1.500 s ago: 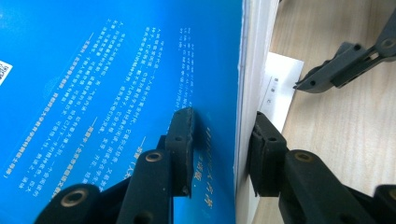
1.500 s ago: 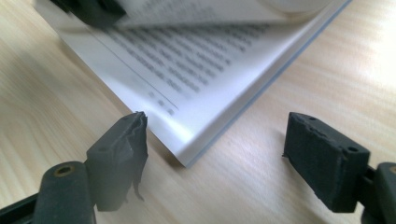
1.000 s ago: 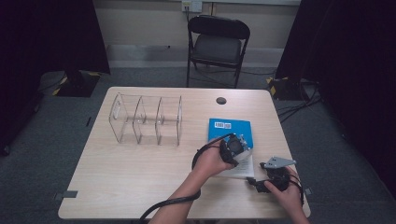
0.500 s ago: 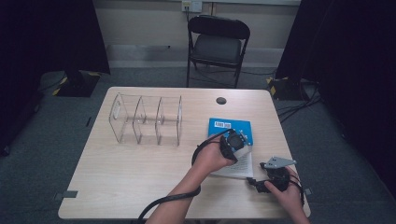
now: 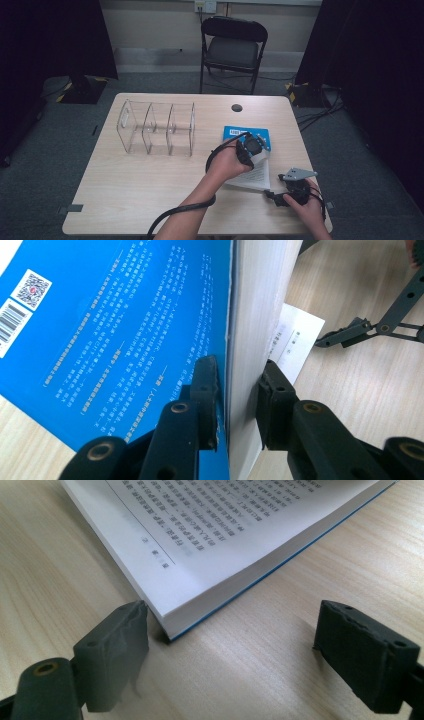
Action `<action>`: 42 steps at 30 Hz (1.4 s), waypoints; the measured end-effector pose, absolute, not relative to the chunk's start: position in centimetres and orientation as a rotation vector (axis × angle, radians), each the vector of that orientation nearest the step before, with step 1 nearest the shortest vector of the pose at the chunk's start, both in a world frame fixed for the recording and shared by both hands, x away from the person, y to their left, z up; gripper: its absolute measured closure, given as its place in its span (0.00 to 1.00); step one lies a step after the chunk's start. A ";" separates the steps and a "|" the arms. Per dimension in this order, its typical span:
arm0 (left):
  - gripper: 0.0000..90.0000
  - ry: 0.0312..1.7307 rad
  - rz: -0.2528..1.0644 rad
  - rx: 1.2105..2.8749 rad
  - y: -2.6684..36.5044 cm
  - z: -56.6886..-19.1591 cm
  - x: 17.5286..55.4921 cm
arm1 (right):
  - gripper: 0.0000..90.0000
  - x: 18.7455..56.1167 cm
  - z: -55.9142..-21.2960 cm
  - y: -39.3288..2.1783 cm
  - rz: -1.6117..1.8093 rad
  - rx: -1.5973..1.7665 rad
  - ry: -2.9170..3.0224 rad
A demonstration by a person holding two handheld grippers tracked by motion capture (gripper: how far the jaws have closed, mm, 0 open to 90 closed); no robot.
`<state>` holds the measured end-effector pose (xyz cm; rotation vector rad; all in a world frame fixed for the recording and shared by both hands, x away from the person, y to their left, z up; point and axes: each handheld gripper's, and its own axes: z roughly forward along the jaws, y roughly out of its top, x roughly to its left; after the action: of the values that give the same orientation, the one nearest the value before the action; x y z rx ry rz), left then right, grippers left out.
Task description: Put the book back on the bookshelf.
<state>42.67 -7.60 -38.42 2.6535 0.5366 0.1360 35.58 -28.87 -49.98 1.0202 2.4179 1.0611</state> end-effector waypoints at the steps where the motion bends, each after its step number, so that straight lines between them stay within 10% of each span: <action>1: 0.82 0.530 0.139 2.654 -7.5 -38.3 42.7 | 0.15 35.6 -50.0 -28.9 1.061 1.021 2.418; 42: 0.84 0.581 0.153 2.669 -6.6 -34.9 43.9 | 0.15 35.6 -50.0 -28.8 1.066 0.993 2.439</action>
<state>43.89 -6.64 -34.93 2.6685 0.5812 0.1528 35.55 -28.83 -49.98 0.9931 2.4390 1.0661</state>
